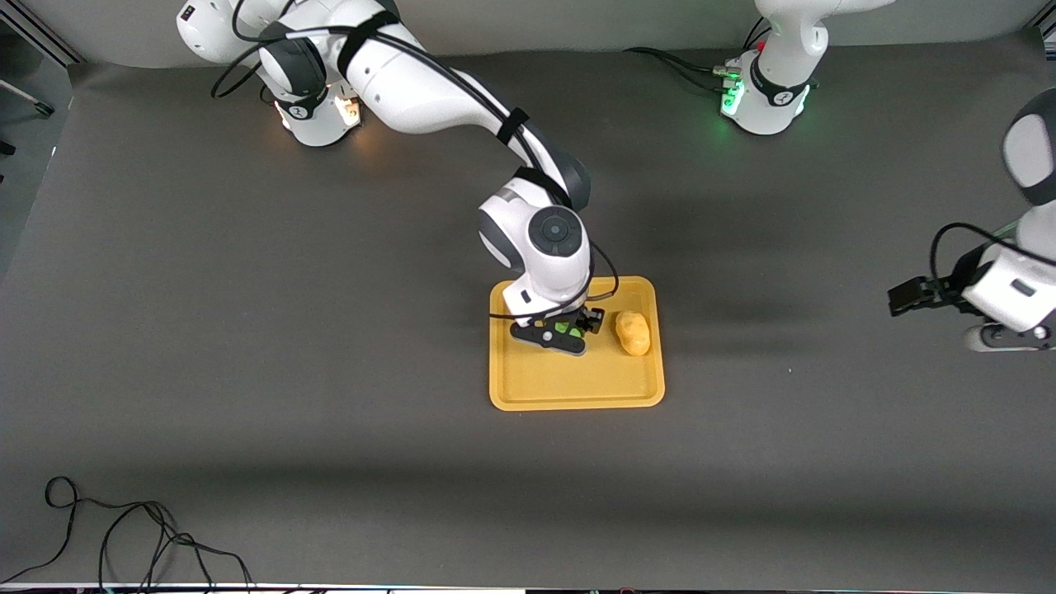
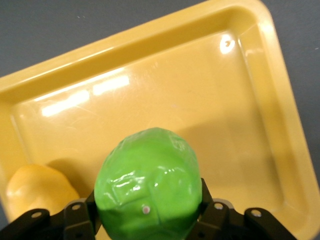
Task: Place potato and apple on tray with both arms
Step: 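Lower the apple onto the tray and open the right gripper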
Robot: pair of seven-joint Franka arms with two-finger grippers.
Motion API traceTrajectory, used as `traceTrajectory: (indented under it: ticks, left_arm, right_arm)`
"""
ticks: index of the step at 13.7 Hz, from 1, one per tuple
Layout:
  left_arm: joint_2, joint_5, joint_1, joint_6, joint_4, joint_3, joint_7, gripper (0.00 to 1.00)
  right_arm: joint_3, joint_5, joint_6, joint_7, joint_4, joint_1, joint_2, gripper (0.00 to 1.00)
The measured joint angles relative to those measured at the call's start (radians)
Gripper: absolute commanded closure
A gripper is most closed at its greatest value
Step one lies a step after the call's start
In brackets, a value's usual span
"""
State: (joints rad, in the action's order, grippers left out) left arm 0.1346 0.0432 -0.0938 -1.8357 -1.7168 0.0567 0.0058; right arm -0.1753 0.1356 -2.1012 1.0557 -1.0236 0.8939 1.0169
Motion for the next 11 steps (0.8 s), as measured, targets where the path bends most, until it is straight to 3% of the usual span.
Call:
traceTrajectory:
  ticks: [2, 4, 5, 11]
  left_arm:
    - [0.0, -0.001, 0.003, 0.089, 0.048, 0.0, 0.03, 0.0]
    - [0.0, 0.0, 0.005, 0.163, 0.079, 0.0, 0.083, 0.0]
    - [0.0, 0.0, 0.005, 0.179, 0.087, -0.002, 0.095, 0.0]
    - [0.002, 0.003, 0.003, 0.192, 0.133, -0.011, 0.11, 0.0]
  right_arm:
    - [0.0, 0.0, -0.03, 0.0, 0.001, 0.0, 0.03, 0.47]
    - [0.0, 0.0, -0.044, 0.0, 0.003, 0.001, 0.051, 0.08]
    - [0.0, 0.0, -0.045, 0.0, 0.003, 0.002, 0.057, 0.02]
    - [0.0, 0.0, 0.003, 0.006, 0.044, 0.002, 0.053, 0.0]
